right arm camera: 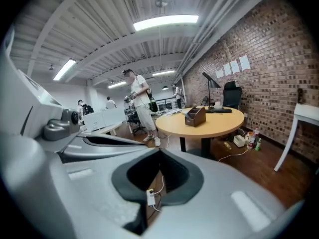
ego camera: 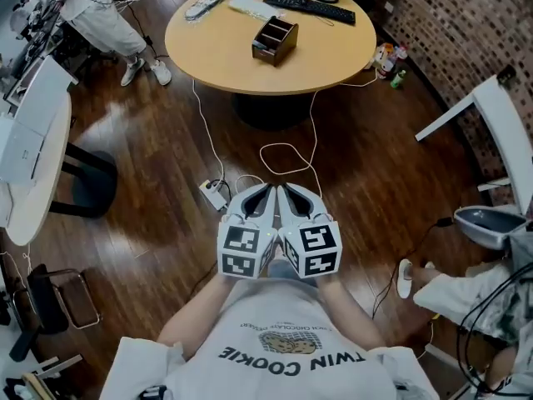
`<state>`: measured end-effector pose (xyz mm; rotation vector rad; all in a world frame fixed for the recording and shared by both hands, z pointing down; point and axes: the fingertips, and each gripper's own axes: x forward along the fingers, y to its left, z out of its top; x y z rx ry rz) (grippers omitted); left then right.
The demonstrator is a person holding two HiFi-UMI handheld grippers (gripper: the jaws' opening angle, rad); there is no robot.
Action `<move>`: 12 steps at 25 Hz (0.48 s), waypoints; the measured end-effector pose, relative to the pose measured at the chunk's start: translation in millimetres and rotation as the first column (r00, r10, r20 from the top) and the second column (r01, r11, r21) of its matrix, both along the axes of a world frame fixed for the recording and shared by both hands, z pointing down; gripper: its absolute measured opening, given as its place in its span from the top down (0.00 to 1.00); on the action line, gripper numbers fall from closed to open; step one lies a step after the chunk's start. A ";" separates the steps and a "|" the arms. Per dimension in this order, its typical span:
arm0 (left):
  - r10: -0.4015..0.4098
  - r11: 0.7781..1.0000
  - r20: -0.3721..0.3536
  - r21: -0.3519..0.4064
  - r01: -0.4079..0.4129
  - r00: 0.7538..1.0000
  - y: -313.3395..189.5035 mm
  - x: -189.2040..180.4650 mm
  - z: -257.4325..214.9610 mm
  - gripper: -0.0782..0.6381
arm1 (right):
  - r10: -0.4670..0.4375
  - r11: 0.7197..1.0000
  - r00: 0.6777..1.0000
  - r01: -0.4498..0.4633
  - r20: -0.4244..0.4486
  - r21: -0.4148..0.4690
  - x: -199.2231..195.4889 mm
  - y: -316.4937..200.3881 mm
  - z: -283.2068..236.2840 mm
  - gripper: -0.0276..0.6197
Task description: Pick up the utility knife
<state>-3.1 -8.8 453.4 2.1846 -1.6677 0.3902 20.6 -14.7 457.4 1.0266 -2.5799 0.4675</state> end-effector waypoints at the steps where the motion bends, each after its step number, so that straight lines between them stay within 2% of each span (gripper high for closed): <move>1: -0.003 1.000 0.004 0.003 0.003 1.000 -7.8 3.8 -0.5 0.88 | -0.005 1.000 1.000 0.005 0.003 -0.002 3.5 -7.7 -0.4 0.96; 9: -0.023 1.000 0.048 0.020 0.022 0.999 -54.1 20.1 -4.6 0.88 | -0.031 1.000 0.999 0.031 0.039 0.005 20.2 -53.3 -3.6 0.96; 12: -0.034 0.999 0.044 0.010 0.034 0.998 -66.5 20.9 -3.2 0.88 | -0.041 0.999 0.998 0.041 0.048 0.002 20.0 -66.6 -2.6 0.96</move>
